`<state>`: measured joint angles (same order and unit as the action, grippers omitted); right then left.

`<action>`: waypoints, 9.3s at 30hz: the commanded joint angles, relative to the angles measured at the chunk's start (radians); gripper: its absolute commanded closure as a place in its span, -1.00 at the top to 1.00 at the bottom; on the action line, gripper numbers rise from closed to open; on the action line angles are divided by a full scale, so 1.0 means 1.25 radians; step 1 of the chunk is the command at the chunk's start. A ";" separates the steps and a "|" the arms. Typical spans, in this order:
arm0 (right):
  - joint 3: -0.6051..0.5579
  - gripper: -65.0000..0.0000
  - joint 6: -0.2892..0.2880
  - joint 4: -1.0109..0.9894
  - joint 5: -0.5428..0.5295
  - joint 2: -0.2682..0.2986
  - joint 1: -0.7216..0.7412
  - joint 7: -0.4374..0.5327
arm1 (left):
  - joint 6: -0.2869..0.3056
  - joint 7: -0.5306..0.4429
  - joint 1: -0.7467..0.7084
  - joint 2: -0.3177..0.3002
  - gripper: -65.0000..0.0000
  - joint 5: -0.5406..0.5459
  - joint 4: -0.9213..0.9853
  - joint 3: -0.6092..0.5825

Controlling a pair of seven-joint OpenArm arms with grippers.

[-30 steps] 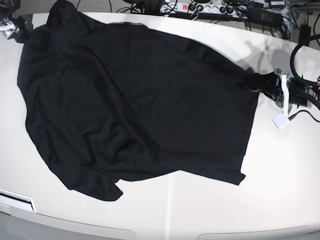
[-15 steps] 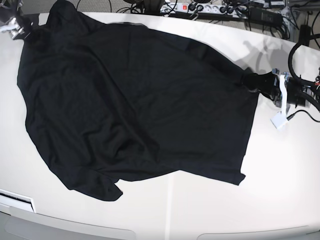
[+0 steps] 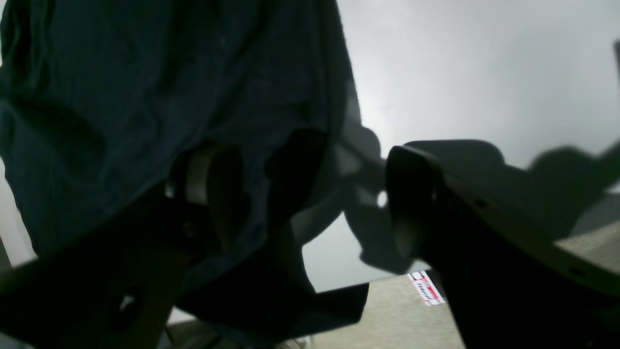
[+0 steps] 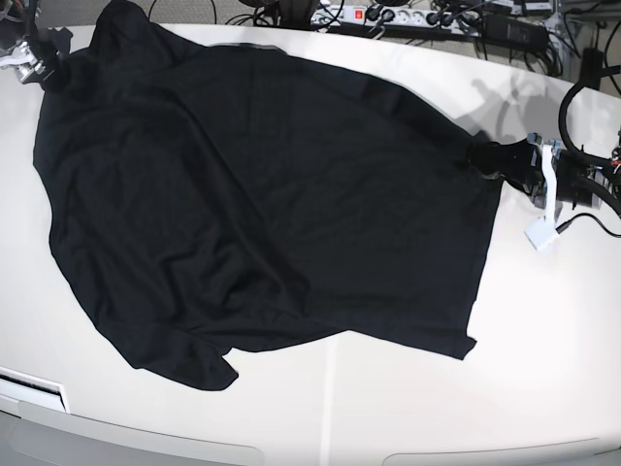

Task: Layout the t-shirt on the table in an organized manner, then fold the t-shirt properly
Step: 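Grasp the shirt corner with the right gripper while the left holds, then lift the shirt edge with both grippers and stretch it apart, then lay the lifted edge down across the shirt with both grippers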

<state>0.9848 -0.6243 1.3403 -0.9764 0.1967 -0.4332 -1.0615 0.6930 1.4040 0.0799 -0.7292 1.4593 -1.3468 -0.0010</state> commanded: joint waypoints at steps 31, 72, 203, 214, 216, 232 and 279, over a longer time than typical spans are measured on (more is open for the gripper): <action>0.002 0.12 -0.043 -0.066 -0.087 0.014 0.036 -0.103 | 0.004 -0.006 0.012 -0.015 -1.00 0.019 -0.010 0.007; 0.002 -1.00 -0.059 0.280 -0.328 0.070 -0.166 -0.268 | -0.004 -0.006 -0.426 -0.161 -1.00 0.019 -0.310 0.482; 0.004 -1.00 -0.059 0.384 -0.082 0.080 -0.280 -0.198 | 0.004 -0.006 -0.587 -0.026 -1.00 0.019 -0.385 0.448; 0.003 -1.00 -0.059 0.383 -0.099 0.080 -0.178 -0.164 | 0.004 -0.049 -0.486 -0.024 -1.00 -0.093 -0.385 0.448; 0.003 -1.00 -0.059 0.383 -0.099 0.080 -0.156 -0.164 | 0.004 -0.100 -0.464 -0.019 -1.00 -0.135 -0.382 0.447; -0.098 -1.00 -0.059 0.380 0.005 0.080 -0.045 -0.085 | 0.004 -0.245 -0.280 0.067 -1.00 -0.269 -0.202 0.441; -0.128 0.34 0.026 0.211 0.129 0.151 0.067 0.001 | -0.050 -0.405 -0.134 0.074 0.28 -0.509 -0.151 0.237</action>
<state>0.8165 -0.5873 1.5909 -0.7963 0.3702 -0.3515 -1.0687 0.6285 0.9157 -0.0994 -0.6174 0.8036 -1.5223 0.2882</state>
